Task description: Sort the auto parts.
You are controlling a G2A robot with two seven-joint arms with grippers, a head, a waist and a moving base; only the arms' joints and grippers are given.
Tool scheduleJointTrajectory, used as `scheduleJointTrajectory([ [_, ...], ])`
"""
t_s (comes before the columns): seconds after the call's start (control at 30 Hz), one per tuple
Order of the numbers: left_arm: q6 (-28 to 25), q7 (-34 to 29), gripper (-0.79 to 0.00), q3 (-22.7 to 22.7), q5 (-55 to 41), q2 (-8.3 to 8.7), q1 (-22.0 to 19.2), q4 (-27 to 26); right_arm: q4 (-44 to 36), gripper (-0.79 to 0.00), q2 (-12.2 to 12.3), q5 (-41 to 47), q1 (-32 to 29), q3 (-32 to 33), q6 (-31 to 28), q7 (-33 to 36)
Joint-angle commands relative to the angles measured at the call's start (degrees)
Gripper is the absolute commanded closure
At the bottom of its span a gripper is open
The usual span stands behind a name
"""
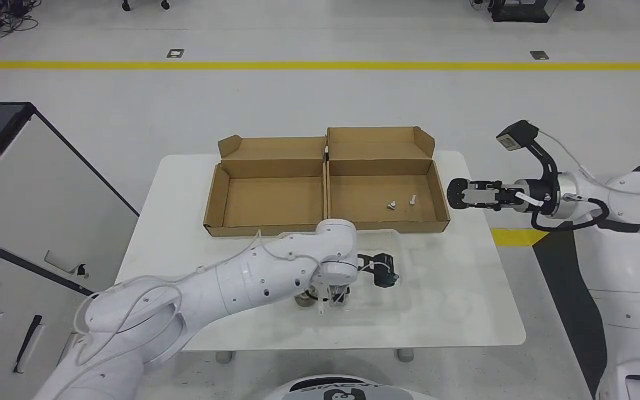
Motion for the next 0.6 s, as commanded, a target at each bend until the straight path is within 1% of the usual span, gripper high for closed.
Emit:
scheduleJointTrajectory([
  [0.0,0.28,-0.27,-0.289,0.00,-0.35,-0.13,-0.11,0.34,0.00,-0.785,0.00,0.00,0.00,0.00,0.00,0.00],
  [0.57,0.21,-0.20,-0.299,0.00,-0.96,-1.20,-0.19,2.59,0.00,-0.785,0.00,0.00,0.00,0.00,0.00,0.00],
])
